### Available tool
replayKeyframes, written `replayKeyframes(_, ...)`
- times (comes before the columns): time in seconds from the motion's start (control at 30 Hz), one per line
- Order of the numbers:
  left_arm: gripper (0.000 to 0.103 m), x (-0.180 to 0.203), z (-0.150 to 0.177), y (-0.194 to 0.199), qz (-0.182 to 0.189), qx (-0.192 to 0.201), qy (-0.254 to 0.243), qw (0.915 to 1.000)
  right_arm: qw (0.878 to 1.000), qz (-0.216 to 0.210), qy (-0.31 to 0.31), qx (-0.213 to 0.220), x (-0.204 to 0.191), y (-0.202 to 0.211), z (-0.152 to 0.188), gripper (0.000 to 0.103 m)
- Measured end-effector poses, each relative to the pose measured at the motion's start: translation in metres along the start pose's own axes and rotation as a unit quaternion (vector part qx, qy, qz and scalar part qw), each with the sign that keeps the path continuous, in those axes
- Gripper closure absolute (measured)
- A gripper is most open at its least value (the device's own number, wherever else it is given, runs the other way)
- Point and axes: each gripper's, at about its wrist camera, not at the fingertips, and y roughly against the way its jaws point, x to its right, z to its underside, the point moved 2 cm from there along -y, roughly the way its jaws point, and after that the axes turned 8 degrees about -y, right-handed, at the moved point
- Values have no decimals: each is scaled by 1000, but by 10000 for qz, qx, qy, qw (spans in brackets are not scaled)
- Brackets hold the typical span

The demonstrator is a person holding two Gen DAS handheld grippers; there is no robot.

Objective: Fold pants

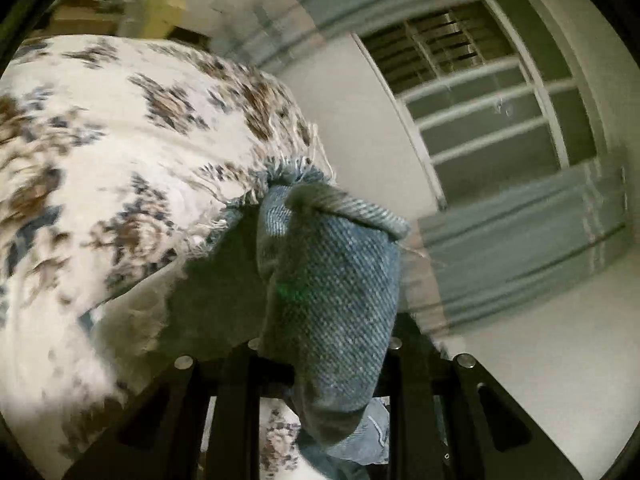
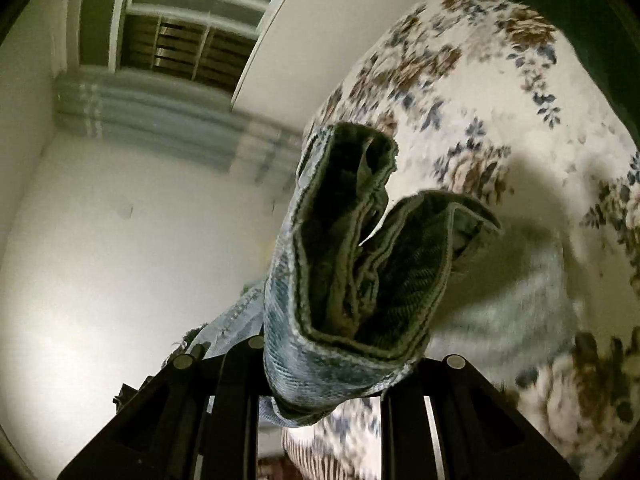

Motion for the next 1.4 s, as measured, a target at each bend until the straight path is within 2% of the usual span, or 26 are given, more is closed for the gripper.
replayKeyframes(0.07,84,-21,9,-36,-72,-305,-149,9994,9995,120,-210,198,33,-17,-9,84)
replayKeyframes(0.13,84,-54,27,-67,-294,-661,-315,9969,9983,284,-410,302,75,-31,-6,84)
replayKeyframes(0.3,84,-125,64,-94,-715,-1213,-181,9899,9929,687,-956,184,163,-59,27,84)
replayKeyframes(0.37,83,-141,72,-94,-746,-1315,-188,9883,9923,716,-994,157,175,-63,38,84)
replayKeyframes(0.47,80,-144,73,-92,-814,-1392,-363,9862,9927,773,-920,79,178,-66,49,82)
replayKeyframes(0.57,76,-141,67,-91,-907,-1668,-292,9814,9917,903,-914,-25,176,-65,51,69)
replayKeyframes(0.6,72,-139,66,-89,-985,-1760,-275,9791,9900,1052,-933,-77,176,-63,51,60)
replayKeyframes(0.63,67,-133,65,-84,-1175,-1845,-398,9750,9890,1136,-944,-107,177,-59,52,56)
replayKeyframes(0.67,62,-124,65,-78,-1347,-1904,-561,9708,9875,1256,-942,-113,175,-52,53,54)
replayKeyframes(0.73,37,-106,66,-66,-1729,-1916,-1133,9595,9850,1491,-870,-68,169,-36,54,48)
replayKeyframes(0.8,17,-90,67,-53,-1950,-1864,-1615,9493,9802,1856,-687,75,160,-19,55,44)
replayKeyframes(0.83,13,-82,67,-46,-2033,-1820,-1833,9444,9776,2017,-583,118,155,-14,55,39)
replayKeyframes(0.87,13,-72,69,-39,-2133,-1761,-2123,9373,9717,2318,-389,216,146,-6,58,37)
replayKeyframes(0.9,13,-64,70,-32,-2224,-1703,-2357,9306,9663,2546,-128,344,135,2,60,30)
replayKeyframes(0.93,12,-54,71,-25,-2320,-1640,-2605,9227,9610,2733,76,427,126,10,64,19)
replayKeyframes(1.0,11,-35,75,-13,-2462,-1576,-3037,9068,9429,3231,547,592,101,24,75,4)
replayKeyframes(1.03,10,-26,79,-5,-2545,-1548,-3239,8980,9373,3354,683,652,90,32,81,0)
replayKeyframes(1.13,9,-3,87,14,-2705,-1498,-3691,8764,9110,3836,1196,929,55,57,98,0)
replayKeyframes(1.17,9,2,90,21,-2721,-1483,-3777,8725,9020,3963,1362,1034,43,67,106,0)
replayKeyframes(1.27,9,23,99,49,-2684,-1454,-3983,8650,8873,4115,1647,1274,10,96,128,0)
replayKeyframes(1.4,9,51,107,96,-2571,-1329,-4128,8636,8821,4073,1890,1426,-32,140,160,0)
